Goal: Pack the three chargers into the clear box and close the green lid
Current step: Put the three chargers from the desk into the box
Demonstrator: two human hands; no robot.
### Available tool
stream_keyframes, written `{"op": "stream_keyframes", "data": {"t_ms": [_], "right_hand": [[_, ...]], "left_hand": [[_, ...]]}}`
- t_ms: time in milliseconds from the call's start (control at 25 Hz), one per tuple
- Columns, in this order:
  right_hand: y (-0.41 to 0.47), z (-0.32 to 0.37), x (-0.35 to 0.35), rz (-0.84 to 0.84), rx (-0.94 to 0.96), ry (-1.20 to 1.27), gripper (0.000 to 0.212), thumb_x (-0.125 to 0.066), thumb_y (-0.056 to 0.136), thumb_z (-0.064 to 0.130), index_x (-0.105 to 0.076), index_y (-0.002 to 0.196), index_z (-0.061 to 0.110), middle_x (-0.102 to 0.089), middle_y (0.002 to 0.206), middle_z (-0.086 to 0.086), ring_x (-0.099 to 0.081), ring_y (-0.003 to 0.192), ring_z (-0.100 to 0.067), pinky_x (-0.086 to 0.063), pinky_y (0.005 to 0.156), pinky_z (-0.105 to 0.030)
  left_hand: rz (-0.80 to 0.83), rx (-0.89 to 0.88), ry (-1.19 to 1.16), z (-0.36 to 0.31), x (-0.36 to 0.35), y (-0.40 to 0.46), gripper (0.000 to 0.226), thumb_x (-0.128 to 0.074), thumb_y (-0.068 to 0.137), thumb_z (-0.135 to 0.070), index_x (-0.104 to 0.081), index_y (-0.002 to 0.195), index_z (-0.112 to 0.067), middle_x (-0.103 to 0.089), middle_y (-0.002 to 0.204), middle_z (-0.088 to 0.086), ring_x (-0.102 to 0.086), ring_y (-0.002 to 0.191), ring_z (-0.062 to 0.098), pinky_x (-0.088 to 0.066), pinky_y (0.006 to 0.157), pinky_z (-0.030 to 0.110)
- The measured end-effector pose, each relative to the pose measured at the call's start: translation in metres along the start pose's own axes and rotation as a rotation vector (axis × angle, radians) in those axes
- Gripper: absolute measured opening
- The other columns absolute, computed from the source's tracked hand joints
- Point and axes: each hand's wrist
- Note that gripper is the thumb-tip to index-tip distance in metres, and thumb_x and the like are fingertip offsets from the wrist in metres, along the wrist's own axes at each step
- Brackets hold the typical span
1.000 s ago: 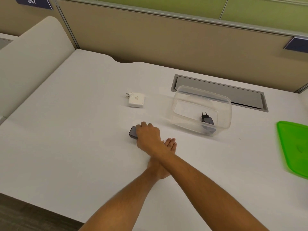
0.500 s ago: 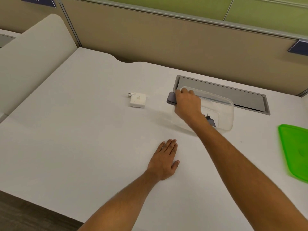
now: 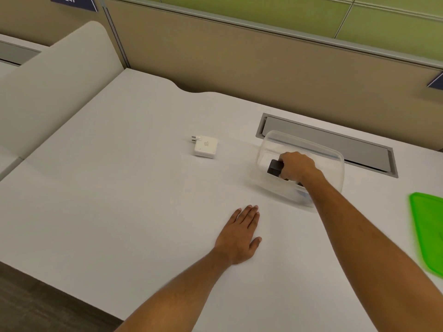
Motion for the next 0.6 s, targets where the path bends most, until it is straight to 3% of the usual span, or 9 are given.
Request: {"op": "stream_keyframes", "data": {"t_ms": [120,280,600], "right_hand": [[0.009,-0.006,-0.009,0.058,0.068,-0.013,0.03,-0.059,0.084,0.016,-0.061,0.115,0.018,-0.066,0.11,-0.007,-0.057,0.087,-0.024,-0.043,0.071,-0.031],[0.019,-0.008,-0.018,0.093,0.153,0.014,0.031,-0.053,0.088,0.013,-0.063,0.117,0.02,-0.065,0.117,-0.005,-0.059,0.101,-0.026,-0.051,0.089,-0.037],[0.027,-0.009,-0.024,0.199,0.177,0.178,0.037,-0.068,0.084,0.017,-0.065,0.12,0.017,-0.067,0.116,-0.004,-0.06,0.1,-0.022,-0.047,0.092,-0.033]], "left_hand": [[0.007,-0.003,0.001,0.001,0.0,0.001,0.068,-0.017,0.096,-0.047,0.0,0.15,-0.008,0.005,0.16,0.007,0.012,0.146,0.019,0.003,0.119,0.04],[0.008,-0.004,0.001,0.0,-0.001,0.001,0.068,-0.017,0.097,-0.047,0.001,0.15,-0.008,0.005,0.16,0.008,0.012,0.146,0.019,0.001,0.119,0.041],[0.01,0.001,0.0,0.001,-0.001,0.001,0.068,-0.019,0.097,-0.047,0.001,0.15,-0.008,0.006,0.16,0.008,0.013,0.146,0.019,0.005,0.119,0.041]]}}
Point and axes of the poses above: each hand's wrist, its own y-axis towards the middle knuckle, its own x-axis out of the back of the hand, z = x × y
